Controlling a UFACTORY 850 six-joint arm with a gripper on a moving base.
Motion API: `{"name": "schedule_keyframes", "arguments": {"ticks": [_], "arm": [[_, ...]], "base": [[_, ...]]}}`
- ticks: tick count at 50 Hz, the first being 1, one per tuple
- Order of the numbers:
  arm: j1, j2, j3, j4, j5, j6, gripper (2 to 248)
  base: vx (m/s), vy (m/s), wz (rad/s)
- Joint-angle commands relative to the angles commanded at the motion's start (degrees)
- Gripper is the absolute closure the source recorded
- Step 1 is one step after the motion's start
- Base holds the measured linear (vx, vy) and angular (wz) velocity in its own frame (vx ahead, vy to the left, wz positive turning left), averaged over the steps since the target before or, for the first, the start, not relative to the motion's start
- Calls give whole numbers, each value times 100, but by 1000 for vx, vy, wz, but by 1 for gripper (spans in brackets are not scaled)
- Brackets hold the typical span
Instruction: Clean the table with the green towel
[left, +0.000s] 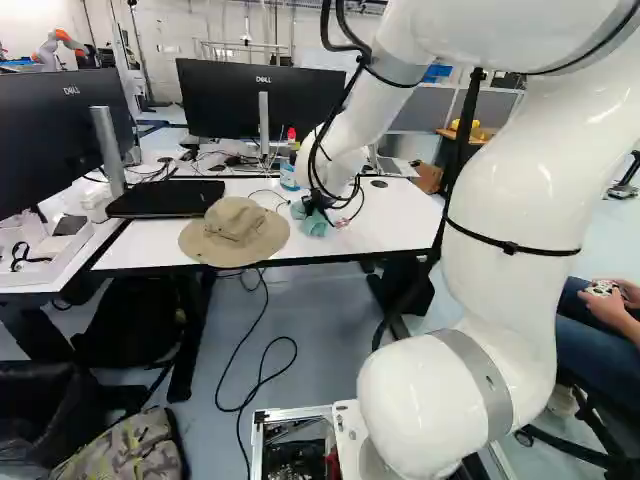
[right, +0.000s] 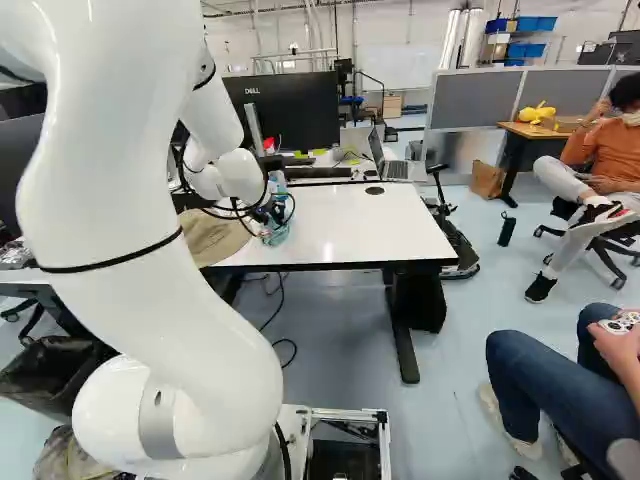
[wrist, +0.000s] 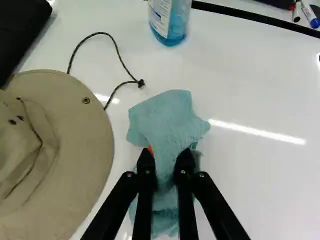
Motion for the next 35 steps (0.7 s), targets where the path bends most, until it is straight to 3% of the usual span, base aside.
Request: {"name": "schedule_keyframes", "arguments": {"ticks": [16,35], "arm": [[-274,-93,-106,0,0,0,200],[-270,-455,-530,0,0,0,200]], "base": [[0,0,0],[0,0,0]]}}
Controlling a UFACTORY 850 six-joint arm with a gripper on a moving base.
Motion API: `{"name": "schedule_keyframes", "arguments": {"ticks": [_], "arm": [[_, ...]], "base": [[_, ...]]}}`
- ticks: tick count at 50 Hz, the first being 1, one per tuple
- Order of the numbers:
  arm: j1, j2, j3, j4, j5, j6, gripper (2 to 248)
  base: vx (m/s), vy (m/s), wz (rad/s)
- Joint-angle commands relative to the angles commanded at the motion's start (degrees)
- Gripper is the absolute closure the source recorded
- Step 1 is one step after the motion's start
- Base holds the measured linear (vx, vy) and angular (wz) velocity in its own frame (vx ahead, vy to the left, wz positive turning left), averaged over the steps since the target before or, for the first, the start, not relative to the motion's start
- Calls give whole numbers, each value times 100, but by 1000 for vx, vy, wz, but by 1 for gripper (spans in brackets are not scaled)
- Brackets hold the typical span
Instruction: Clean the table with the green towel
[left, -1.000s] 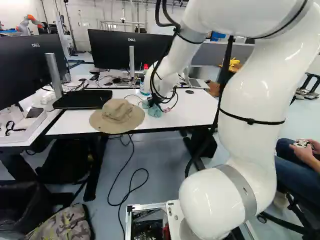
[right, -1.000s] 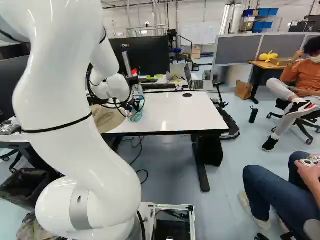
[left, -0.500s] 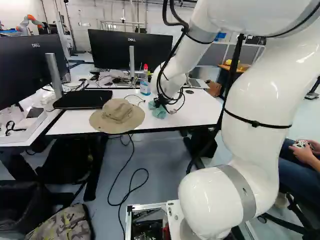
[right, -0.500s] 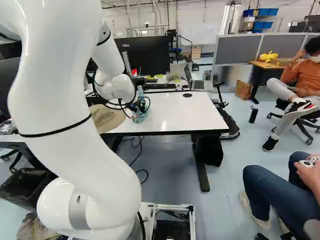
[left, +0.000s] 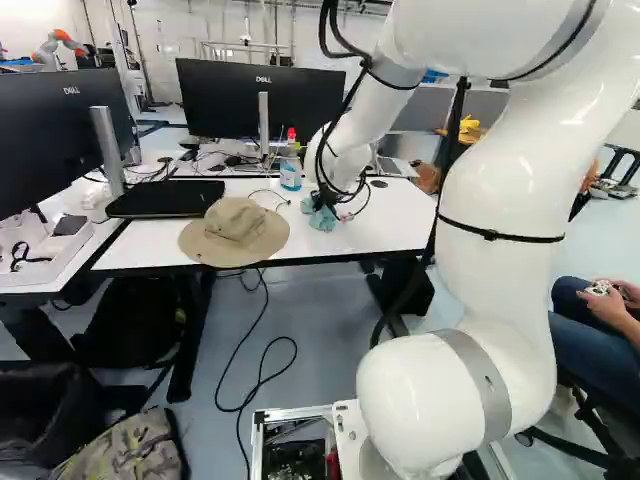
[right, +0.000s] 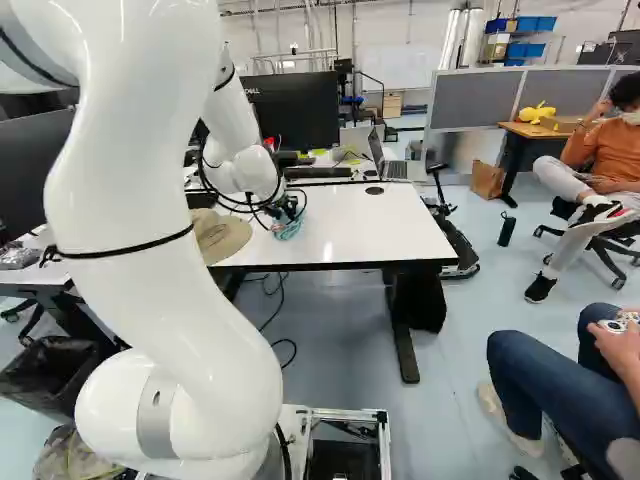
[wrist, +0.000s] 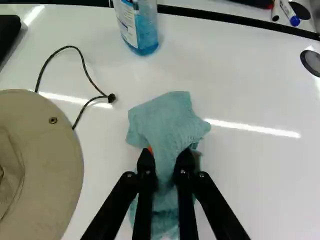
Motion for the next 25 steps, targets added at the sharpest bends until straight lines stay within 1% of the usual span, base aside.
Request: {"name": "schedule_keyframes", "arguments": {"ticks": [8,25], "arm": [[0,53,13,0,0,0,200],[3,337,93,0,-68,0,200]], "base": [[0,0,0],[0,0,0]]}}
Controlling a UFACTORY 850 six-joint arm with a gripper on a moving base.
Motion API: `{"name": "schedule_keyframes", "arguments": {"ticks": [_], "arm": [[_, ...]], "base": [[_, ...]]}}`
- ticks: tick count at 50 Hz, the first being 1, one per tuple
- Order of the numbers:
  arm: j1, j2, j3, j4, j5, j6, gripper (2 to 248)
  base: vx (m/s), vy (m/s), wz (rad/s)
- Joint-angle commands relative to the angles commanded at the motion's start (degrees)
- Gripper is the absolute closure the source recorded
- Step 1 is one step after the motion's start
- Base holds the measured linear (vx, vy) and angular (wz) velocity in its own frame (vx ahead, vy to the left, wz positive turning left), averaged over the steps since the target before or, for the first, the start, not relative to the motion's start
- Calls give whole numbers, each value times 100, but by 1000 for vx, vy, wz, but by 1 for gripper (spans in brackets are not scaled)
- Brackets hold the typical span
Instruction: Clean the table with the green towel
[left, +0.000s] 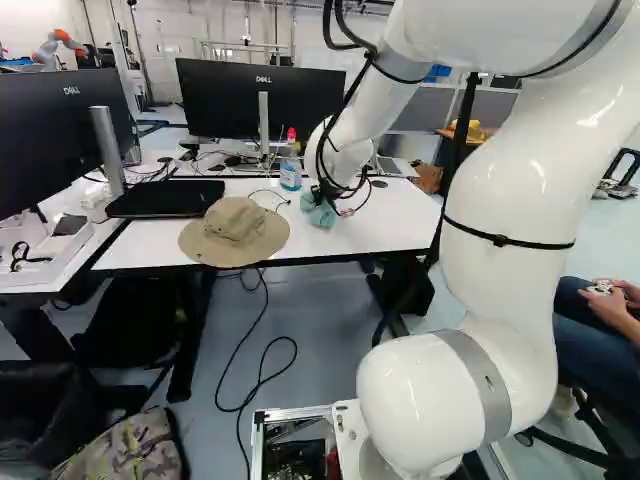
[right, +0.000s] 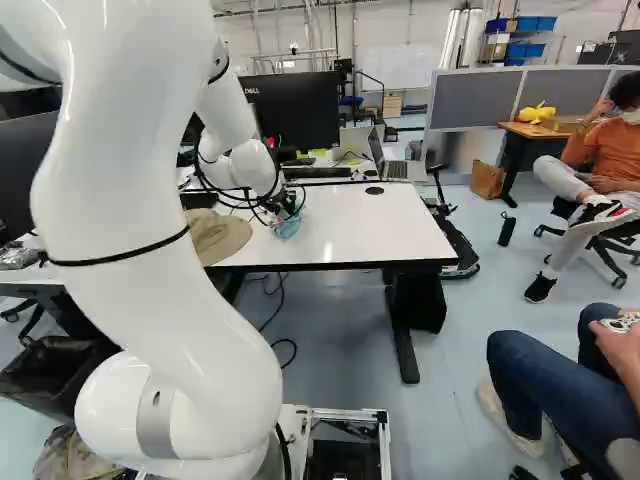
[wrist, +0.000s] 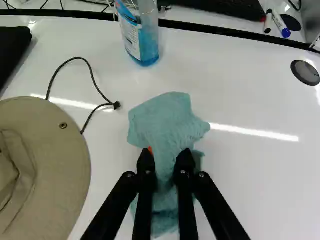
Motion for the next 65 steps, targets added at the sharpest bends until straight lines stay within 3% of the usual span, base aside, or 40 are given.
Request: {"name": "schedule_keyframes", "arguments": {"ticks": [46,65], "arm": [[56,820,182,0,-1293,0,200],[-264,1182,262,0,-1333,0,200]], "base": [[0,0,0],[0,0,0]]}}
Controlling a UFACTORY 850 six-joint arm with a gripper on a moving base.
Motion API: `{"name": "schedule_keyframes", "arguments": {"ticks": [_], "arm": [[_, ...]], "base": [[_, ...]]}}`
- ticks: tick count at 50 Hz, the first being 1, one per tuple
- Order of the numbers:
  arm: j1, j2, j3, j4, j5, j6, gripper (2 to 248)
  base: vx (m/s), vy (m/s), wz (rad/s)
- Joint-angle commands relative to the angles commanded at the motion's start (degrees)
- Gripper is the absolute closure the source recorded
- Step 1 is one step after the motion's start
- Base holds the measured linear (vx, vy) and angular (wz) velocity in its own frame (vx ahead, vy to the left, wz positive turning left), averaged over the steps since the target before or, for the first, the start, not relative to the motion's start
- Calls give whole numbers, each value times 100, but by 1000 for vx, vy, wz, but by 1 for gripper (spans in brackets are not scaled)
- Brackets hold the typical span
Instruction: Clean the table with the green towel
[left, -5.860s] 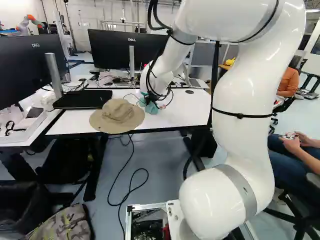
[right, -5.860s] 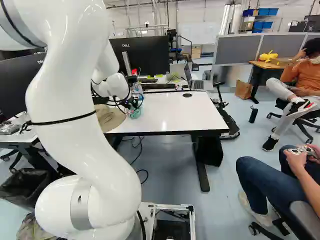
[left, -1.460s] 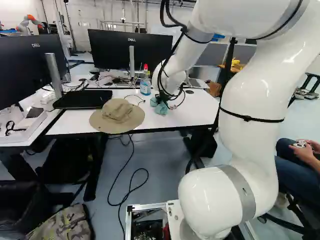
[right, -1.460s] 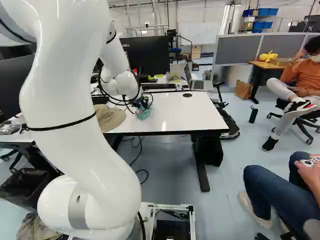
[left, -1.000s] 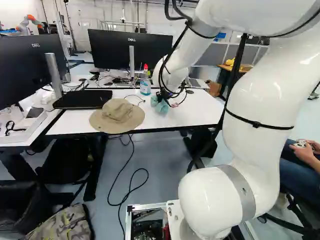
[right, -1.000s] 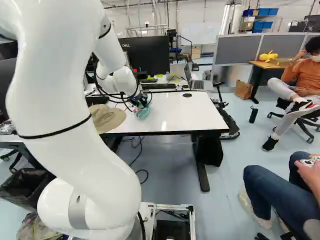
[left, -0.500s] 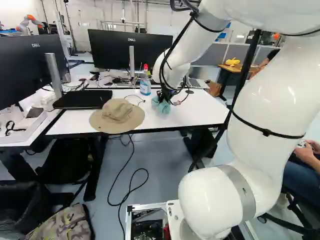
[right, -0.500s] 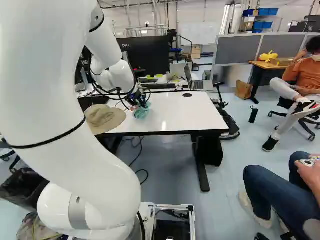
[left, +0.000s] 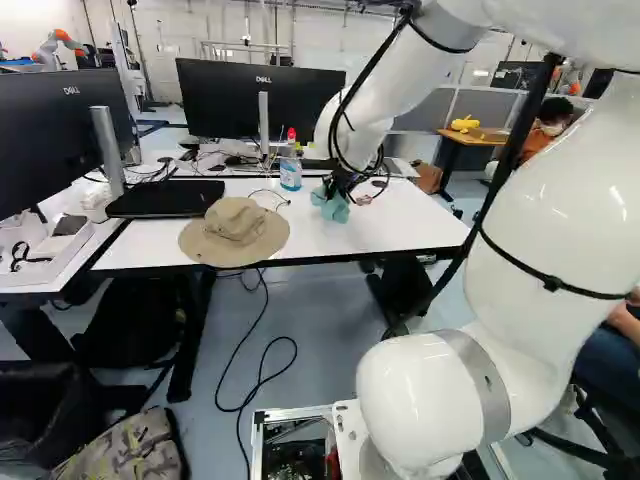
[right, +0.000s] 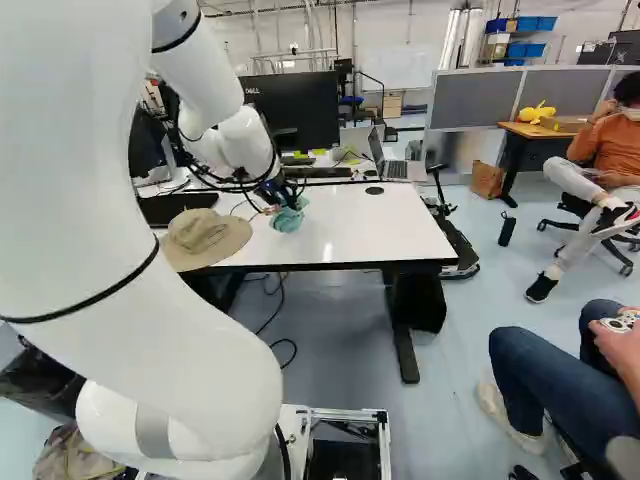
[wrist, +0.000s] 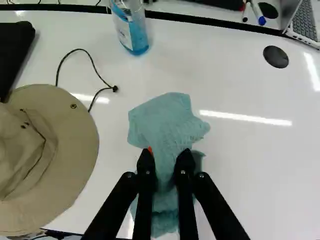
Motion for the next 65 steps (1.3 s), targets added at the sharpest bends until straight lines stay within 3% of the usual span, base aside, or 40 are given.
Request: {"name": "schedule_keyframes", "arguments": {"ticks": [15,65], "arm": [[-312,256,29,0,-226,0,200],[-1343,-3,-227,0,-248,0,200]], "base": [[0,0,0],[0,0,0]]}}
